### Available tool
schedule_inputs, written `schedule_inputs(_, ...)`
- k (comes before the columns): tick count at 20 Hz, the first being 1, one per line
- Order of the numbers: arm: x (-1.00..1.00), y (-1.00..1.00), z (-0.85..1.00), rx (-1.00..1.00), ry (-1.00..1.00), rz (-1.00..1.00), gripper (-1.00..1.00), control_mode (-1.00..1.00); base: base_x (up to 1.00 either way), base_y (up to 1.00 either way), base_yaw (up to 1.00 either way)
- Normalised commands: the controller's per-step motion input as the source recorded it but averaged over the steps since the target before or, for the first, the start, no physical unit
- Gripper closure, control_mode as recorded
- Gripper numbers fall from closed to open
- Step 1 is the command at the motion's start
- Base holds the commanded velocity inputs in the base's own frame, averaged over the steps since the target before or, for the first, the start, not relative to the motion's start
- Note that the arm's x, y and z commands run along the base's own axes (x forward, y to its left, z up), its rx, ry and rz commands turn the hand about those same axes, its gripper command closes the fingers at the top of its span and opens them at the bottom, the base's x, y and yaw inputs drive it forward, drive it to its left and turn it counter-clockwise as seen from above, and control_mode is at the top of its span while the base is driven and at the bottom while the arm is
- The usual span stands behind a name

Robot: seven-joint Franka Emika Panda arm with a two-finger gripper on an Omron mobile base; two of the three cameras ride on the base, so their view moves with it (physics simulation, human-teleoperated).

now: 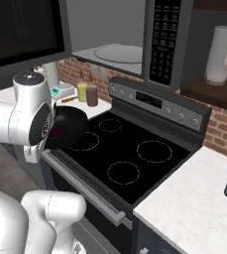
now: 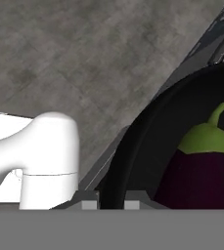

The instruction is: Pick the eggplant from the sink and place it in the bowl. Then pick the bowl and place it in the microwave. Then close the microwave door and press the start button.

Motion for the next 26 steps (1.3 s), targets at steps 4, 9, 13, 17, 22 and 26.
schedule_inputs(4,0.00,0.00,0.00,0.00,0.00,0.00,1.00,1.00,0.11,-0.05,0.44)
schedule_inputs(9,0.00,0.00,0.00,0.00,0.00,0.00,1.00,1.00,0.21,-0.11,0.29)
schedule_inputs(13,0.00,0.00,0.00,0.00,0.00,0.00,1.00,1.00,0.12,0.00,0.01)
schedule_inputs(17,0.00,0.00,0.00,0.00,0.00,0.00,1.00,1.00,0.01,0.00,-0.04)
schedule_inputs(22,0.00,-0.02,0.44,0.00,-0.04,-0.10,1.00,-1.00,0.00,0.00,0.00)
schedule_inputs(26,0.00,0.00,0.53,0.00,-0.15,-0.10,1.00,-1.00,0.00,0.00,0.00)
